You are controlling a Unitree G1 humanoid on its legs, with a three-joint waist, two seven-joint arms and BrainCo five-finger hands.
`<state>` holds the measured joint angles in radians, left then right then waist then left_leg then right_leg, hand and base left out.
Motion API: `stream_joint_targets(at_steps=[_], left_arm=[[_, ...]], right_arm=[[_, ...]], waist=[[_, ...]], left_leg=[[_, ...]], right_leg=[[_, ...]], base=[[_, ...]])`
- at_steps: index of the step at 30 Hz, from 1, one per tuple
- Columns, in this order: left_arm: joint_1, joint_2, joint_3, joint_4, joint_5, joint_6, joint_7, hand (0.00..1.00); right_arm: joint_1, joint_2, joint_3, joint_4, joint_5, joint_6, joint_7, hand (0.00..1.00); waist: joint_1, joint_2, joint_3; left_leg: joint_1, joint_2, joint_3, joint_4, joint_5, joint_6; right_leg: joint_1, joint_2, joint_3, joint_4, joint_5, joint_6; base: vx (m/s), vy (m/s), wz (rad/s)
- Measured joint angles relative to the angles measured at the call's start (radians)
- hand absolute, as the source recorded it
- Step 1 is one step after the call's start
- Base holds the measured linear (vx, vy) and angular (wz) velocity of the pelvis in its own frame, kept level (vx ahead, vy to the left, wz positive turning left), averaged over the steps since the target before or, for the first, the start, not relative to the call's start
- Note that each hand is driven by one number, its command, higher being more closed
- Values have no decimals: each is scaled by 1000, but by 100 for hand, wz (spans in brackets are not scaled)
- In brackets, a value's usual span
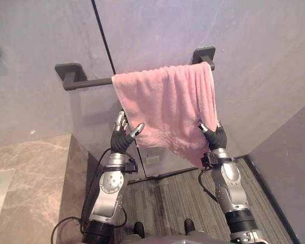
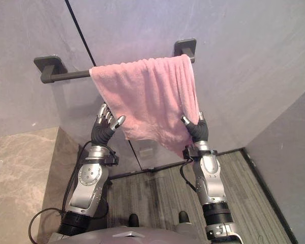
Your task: Organize washtable
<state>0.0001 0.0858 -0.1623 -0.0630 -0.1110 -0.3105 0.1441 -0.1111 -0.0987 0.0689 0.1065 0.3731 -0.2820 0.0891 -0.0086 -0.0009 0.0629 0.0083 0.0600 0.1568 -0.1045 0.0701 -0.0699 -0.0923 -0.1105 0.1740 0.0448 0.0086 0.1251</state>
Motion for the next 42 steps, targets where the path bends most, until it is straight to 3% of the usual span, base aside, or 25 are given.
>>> stream_joint_targets(at_steps=[8, 9, 13, 20, 27, 42], left_arm=[[-60, -12, -29, -57, -38, -18, 65, 0], [-77, -14, -37, -57, -38, -18, 77, 100], [-123, -34, -44, -39, -37, -21, 113, 100], [-212, -27, -30, 141, 2, -27, 177, 100], [-229, 0, 33, 222, 45, 2, 220, 100], [-197, 6, 135, 218, 139, 1, 222, 100]], right_arm=[[25, 0, 52, -37, -1, -16, -5, 100], [25, 0, 58, -37, -1, -17, -6, 100], [24, -2, 69, -38, -1, -18, -14, 100], [28, -8, 87, -68, 0, -18, -22, 100], [25, -10, 98, -70, 0, -18, -23, 100], [33, -8, 90, -75, -1, -18, -28, 100]], waist=[[-8, 7, -4], [-9, 9, -6], [-10, 19, -12], [-16, 24, -16], [-25, 20, -18], [-33, 8, -22]], left_leg=[[2, 0, 6, 0, 0, 0], [1, 0, 7, 0, 0, 0], [0, 0, 13, 1, 0, 0], [2, 0, 32, 8, -1, 0], [3, 0, 41, 9, -2, 0], [7, 1, 22, 4, -3, 2]], right_leg=[[-3, 0, 6, 2, 0, 0], [-4, 1, 6, 2, 0, 0], [-9, 1, 14, 3, 1, 0], [-14, 3, 37, 1, 5, 3], [-18, 3, 46, -1, 10, 5], [-6, 0, 34, -3, 11, 6]], base=[[-1, 0, -1], [1, 0, -3], [7, 0, -4], [1, 4, -7], [1, 2, -3], [-3, 0, 2]])
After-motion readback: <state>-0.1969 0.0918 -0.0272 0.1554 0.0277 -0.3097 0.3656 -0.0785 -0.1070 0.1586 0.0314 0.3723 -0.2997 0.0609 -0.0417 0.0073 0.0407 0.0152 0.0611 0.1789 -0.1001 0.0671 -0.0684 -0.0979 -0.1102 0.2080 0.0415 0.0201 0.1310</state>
